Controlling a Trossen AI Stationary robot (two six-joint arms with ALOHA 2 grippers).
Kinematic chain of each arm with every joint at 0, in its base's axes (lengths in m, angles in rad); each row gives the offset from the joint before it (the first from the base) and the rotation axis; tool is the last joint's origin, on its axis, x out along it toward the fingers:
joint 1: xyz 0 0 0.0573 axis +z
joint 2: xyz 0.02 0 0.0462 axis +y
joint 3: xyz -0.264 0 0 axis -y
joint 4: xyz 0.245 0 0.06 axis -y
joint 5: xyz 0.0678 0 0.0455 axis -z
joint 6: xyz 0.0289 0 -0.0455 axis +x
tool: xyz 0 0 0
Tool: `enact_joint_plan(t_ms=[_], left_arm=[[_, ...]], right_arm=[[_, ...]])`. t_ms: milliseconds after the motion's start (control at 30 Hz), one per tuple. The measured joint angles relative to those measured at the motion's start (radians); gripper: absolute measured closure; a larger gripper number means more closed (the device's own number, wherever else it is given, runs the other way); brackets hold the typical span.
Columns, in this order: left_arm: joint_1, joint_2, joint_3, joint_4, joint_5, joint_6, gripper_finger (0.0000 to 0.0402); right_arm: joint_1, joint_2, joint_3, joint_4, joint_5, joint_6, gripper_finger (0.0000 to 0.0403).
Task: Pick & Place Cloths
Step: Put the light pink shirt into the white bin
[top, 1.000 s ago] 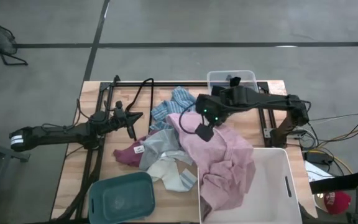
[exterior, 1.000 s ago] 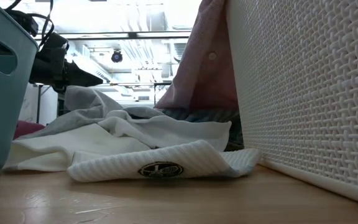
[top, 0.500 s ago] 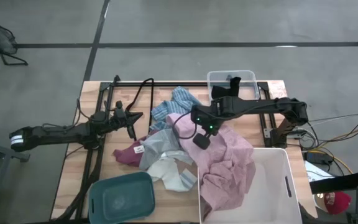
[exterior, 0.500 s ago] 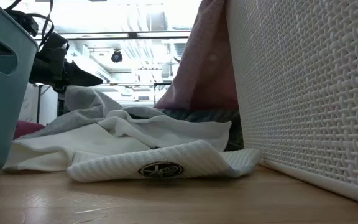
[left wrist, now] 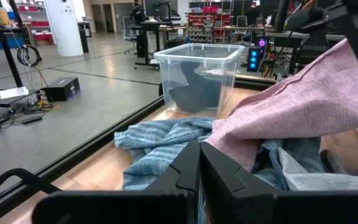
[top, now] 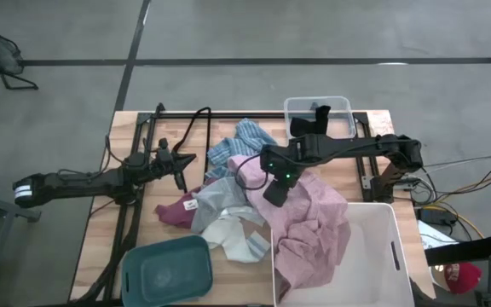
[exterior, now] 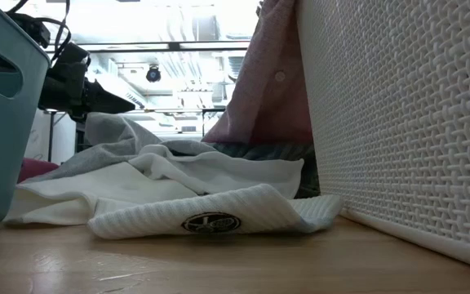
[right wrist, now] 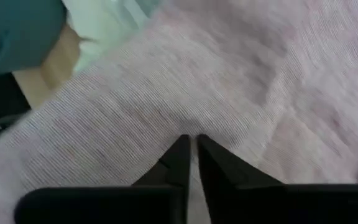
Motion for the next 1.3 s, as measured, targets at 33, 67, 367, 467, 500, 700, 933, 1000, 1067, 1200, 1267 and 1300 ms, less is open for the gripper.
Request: enact_joint_plan(t_ms=[33, 67, 367, 467, 500, 700, 933, 1000, 1067, 1200, 1267, 1300], left_arm=[[0.0, 0.0, 0.0, 0.0, 0.0, 0.0, 0.0388], [0.0, 0.0, 0.0, 0.0, 0.0, 0.0, 0.0388], [0.0, 0.0, 0.0, 0.0, 0.0, 0.0, 0.0388], [0.0, 0.0, 0.0, 0.0, 0.0, 0.0, 0.0388], [0.0, 0.0, 0.0, 0.0, 0.0, 0.0, 0.0388], [0.0, 0.0, 0.0, 0.0, 0.0, 0.0, 0.0388], [0.0, 0.0, 0.0, 0.0, 0.0, 0.0, 0.0388], [0.0, 0.0, 0.0, 0.0, 0.0, 0.0, 0.0388], [0.0, 0.0, 0.0, 0.0, 0.0, 0.0, 0.0388], [0.0, 0.0, 0.0, 0.0, 0.0, 0.0, 0.0388], [0.0, 0.0, 0.0, 0.0, 0.0, 0.0, 0.0388], [0.0, 0.0, 0.0, 0.0, 0.0, 0.0, 0.0388]], right_arm=[[0.001, 0.0, 0.0, 0.009, -0.005, -0.001, 0.0381], [0.001, 0.0, 0.0, 0.016, -0.012, -0.001, 0.0385], [0.022, -0.004, 0.13, 0.028, 0.036, -0.005, 0.0395], [0.058, -0.003, 0.17, 0.088, 0.083, -0.01, 0.0394], [0.072, -0.003, 0.178, 0.114, 0.087, -0.017, 0.0394], [0.149, -0.002, 0.197, 0.192, 0.163, -0.062, 0.0372], [0.238, -0.001, 0.162, 0.268, 0.484, -0.221, 0.0276], [0.266, -0.001, 0.161, 0.299, 0.552, -0.267, 0.0243], [0.284, -0.002, 0.168, 0.277, 0.576, -0.278, 0.0212], [0.287, -0.003, 0.222, 0.073, 0.565, -0.233, 0.016], [0.284, -0.006, 0.23, 0.024, 0.597, -0.184, 0.0141], [0.284, -0.008, 0.229, 0.001, 0.61, -0.153, 0.0134]])
